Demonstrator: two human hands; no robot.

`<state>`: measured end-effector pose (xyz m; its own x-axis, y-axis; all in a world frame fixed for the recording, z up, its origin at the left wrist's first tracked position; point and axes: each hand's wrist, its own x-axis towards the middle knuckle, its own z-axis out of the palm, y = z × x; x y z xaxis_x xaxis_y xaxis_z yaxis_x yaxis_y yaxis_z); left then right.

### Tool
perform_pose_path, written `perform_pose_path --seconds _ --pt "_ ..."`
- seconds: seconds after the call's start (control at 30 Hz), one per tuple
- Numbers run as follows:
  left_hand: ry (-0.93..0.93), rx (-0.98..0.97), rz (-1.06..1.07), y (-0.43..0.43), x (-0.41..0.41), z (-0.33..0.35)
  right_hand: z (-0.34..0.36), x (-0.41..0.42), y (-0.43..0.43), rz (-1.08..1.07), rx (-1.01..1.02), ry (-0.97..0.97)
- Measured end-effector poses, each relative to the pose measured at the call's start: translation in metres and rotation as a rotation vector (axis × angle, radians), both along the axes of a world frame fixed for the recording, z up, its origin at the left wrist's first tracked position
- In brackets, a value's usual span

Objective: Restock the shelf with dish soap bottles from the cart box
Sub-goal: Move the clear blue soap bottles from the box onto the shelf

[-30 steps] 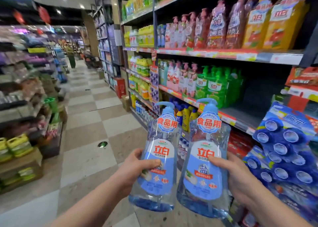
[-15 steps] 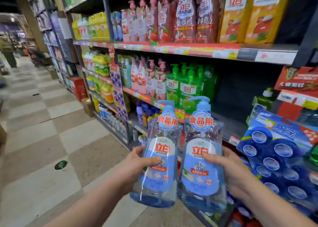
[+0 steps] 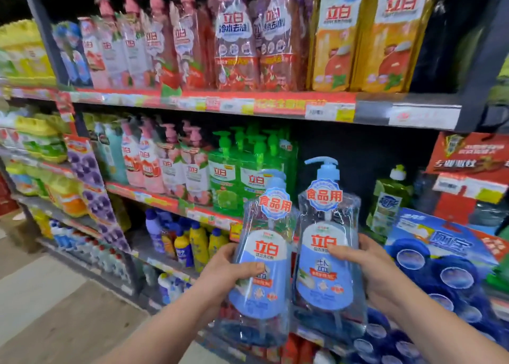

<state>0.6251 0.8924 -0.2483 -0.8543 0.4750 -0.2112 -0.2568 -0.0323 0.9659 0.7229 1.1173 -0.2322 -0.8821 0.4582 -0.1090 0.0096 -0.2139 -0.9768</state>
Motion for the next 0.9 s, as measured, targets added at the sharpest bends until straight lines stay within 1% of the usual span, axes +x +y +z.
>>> perform_pose_path --seconds 0.1,0.3,0.5,0.63,0.77,0.9 --pt "0.043 0.005 -0.069 0.009 -0.036 0.004 0.001 -0.026 0.005 -0.077 0.015 0.024" --pt "0.033 0.044 -0.151 0.032 -0.08 0.004 -0.002 -0.073 0.04 -0.19 0.036 0.024" --pt "0.009 0.112 -0.145 0.054 -0.115 0.0 -0.009 -0.129 0.081 -0.203 0.095 0.023" --pt "0.04 0.119 -0.11 0.072 -0.133 0.001 -0.017 -0.169 0.107 -0.211 0.125 0.031" --pt "-0.003 0.17 -0.081 0.085 -0.145 0.001 -0.03 -0.207 0.131 -0.203 0.148 0.041" --pt "0.019 0.164 -0.079 0.092 -0.151 0.002 -0.045 -0.234 0.142 -0.195 0.108 0.066"
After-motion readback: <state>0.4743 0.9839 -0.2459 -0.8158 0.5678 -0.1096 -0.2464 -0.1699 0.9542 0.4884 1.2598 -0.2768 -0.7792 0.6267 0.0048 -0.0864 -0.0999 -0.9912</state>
